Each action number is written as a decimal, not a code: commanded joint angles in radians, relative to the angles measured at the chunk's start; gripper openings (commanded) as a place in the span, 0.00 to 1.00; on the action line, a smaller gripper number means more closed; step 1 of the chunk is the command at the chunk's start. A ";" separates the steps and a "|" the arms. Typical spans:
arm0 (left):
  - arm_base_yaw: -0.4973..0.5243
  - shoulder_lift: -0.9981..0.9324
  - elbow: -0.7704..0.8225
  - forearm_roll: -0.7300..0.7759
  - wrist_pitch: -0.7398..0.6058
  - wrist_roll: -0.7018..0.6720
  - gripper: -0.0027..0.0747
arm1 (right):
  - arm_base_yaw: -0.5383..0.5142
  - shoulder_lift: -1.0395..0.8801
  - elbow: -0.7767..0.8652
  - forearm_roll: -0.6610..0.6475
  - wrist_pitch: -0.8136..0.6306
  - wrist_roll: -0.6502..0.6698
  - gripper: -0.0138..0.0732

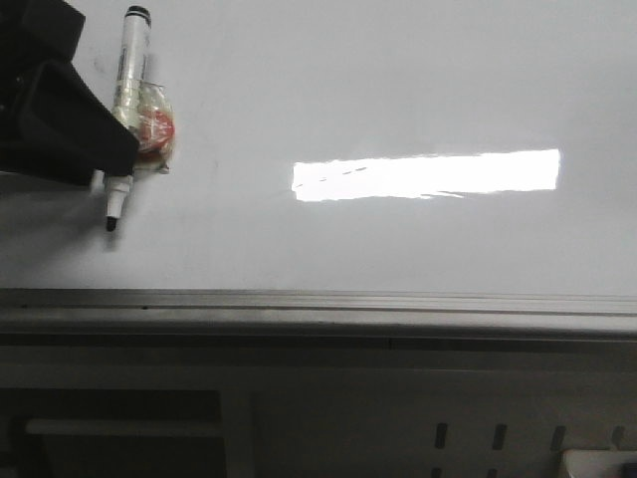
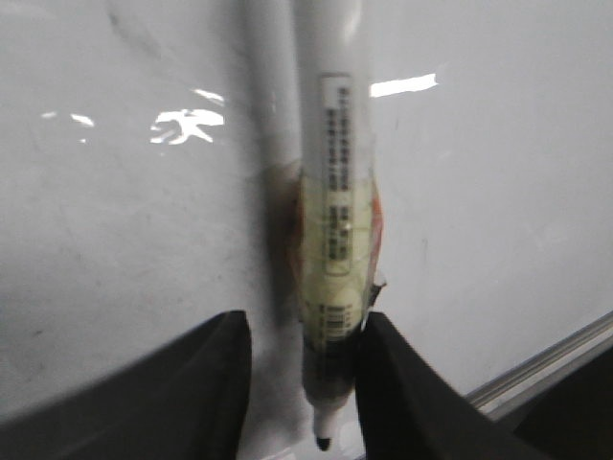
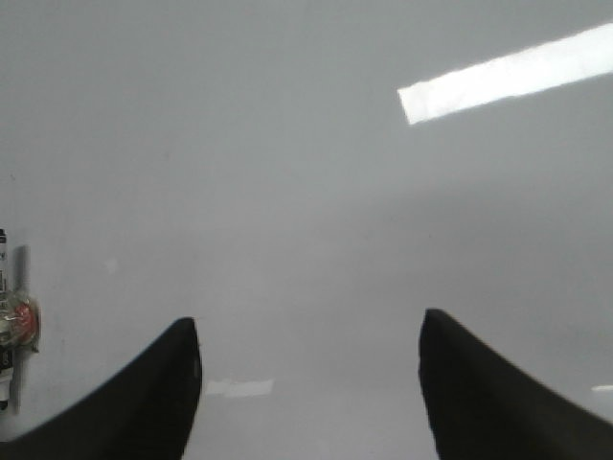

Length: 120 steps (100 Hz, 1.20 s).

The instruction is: Write number 3 on whiteboard

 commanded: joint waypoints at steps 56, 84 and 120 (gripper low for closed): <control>-0.009 -0.017 -0.053 -0.028 0.018 0.002 0.02 | -0.006 0.019 -0.092 0.047 -0.035 -0.055 0.66; -0.009 -0.192 -0.152 -0.018 0.176 0.267 0.02 | -0.006 0.126 -0.315 0.489 0.238 -0.719 0.66; -0.009 -0.325 -0.197 0.109 0.449 0.669 0.01 | 0.197 0.337 -0.483 0.623 0.400 -1.059 0.66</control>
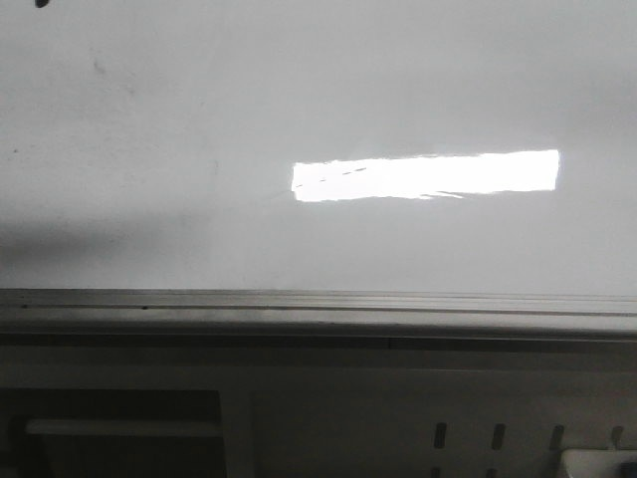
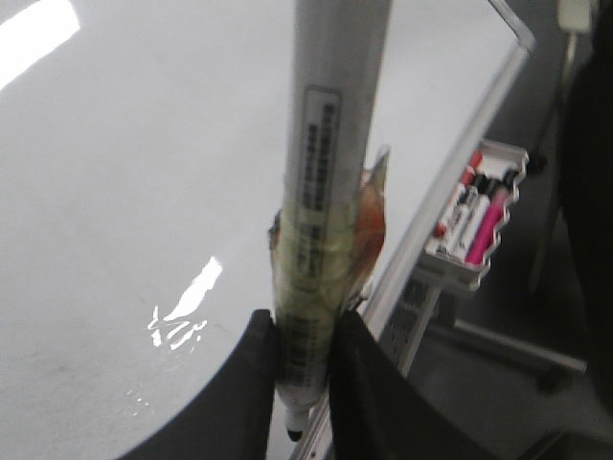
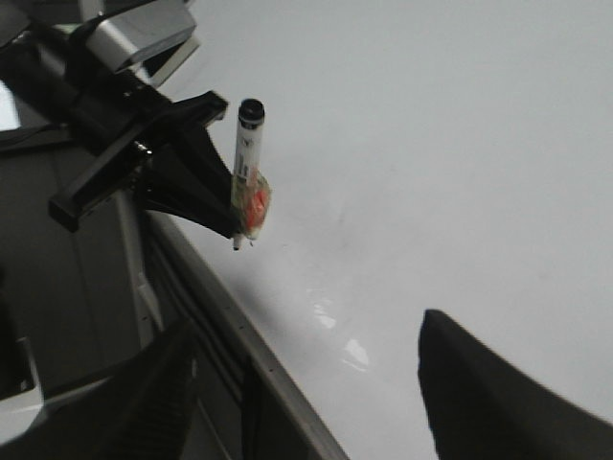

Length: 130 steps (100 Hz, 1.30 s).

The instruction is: Write number 3 on whiteboard

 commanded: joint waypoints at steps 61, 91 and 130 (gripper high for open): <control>-0.005 -0.058 -0.037 0.281 0.066 0.164 0.01 | 0.593 0.657 -0.262 -0.156 -0.452 -0.043 0.66; -0.005 -0.058 -0.037 0.306 0.066 0.164 0.01 | 0.593 0.805 -0.376 -0.058 -0.378 -0.043 0.66; -0.005 -0.058 -0.037 0.300 0.066 0.164 0.01 | 0.593 0.915 -0.378 0.035 -0.374 -0.043 0.66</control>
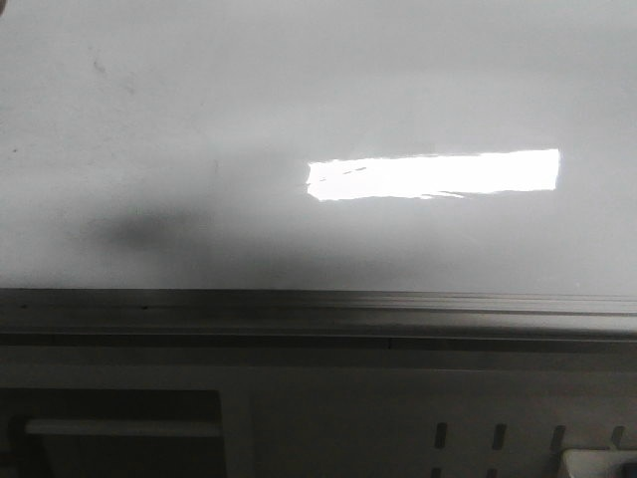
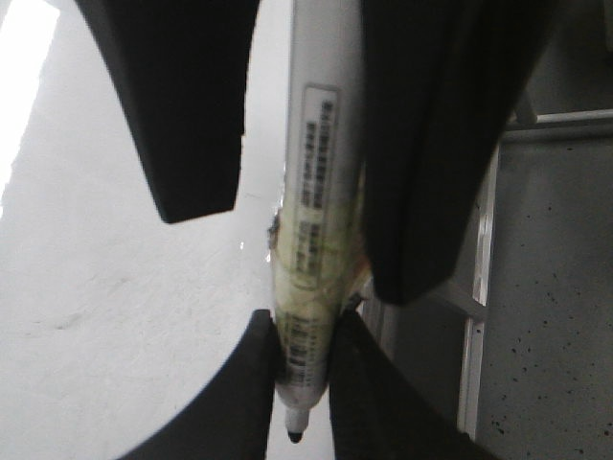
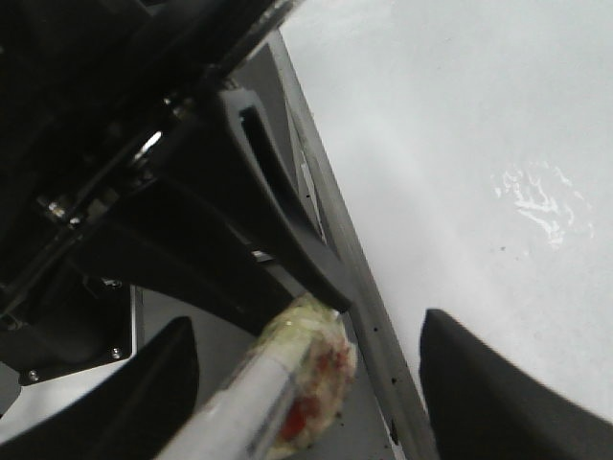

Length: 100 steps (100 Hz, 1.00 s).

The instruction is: Write number 3 on whiteboard

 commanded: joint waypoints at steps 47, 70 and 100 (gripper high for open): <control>-0.005 -0.007 -0.037 -0.126 -0.043 -0.001 0.01 | 0.002 0.014 -0.036 0.087 -0.016 -0.013 0.23; -0.005 -0.007 -0.037 -0.219 -0.053 -0.010 0.12 | 0.002 0.014 -0.036 0.087 0.001 -0.013 0.09; -0.005 -0.032 -0.037 -0.261 -0.064 -0.143 0.80 | -0.022 -0.002 -0.036 0.064 -0.005 -0.013 0.09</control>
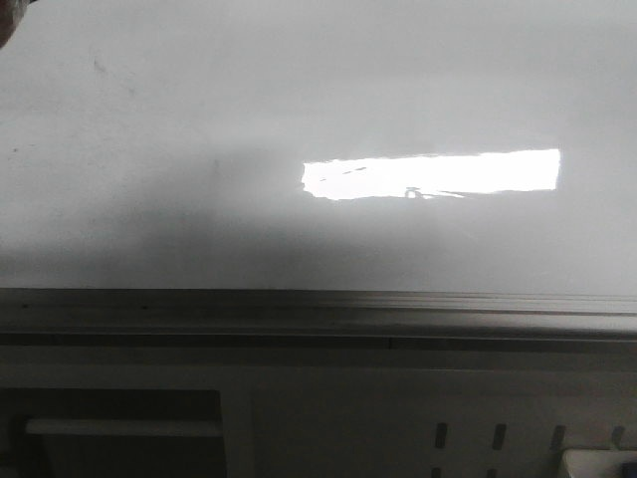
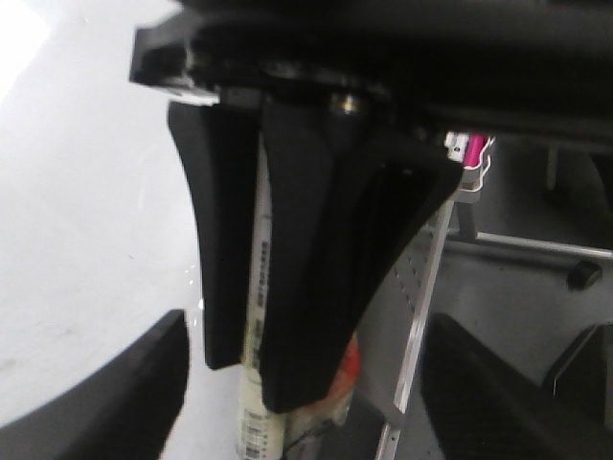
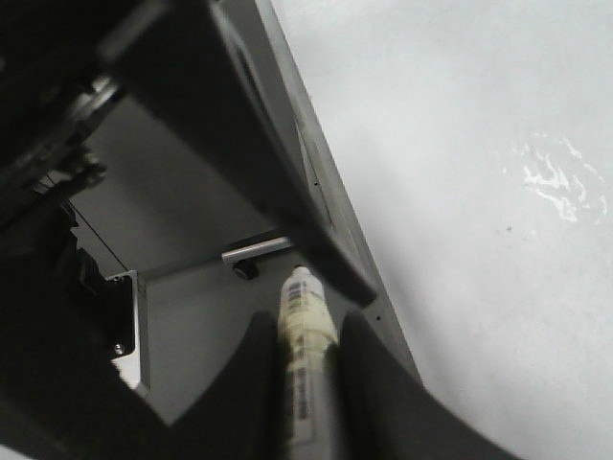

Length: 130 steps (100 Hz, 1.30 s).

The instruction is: Write number 3 on whiteboard

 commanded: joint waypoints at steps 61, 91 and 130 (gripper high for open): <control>0.041 -0.551 0.114 0.379 -0.107 -0.706 0.29 | -0.101 -0.339 0.305 -0.098 -0.344 0.003 0.11; 0.041 -0.631 0.260 0.244 -0.220 -0.706 0.01 | -0.101 -0.317 0.379 -0.098 -0.549 0.003 0.11; 0.041 -0.631 0.274 0.218 -0.241 -0.706 0.01 | -0.101 -0.304 0.379 -0.096 -0.590 0.003 0.11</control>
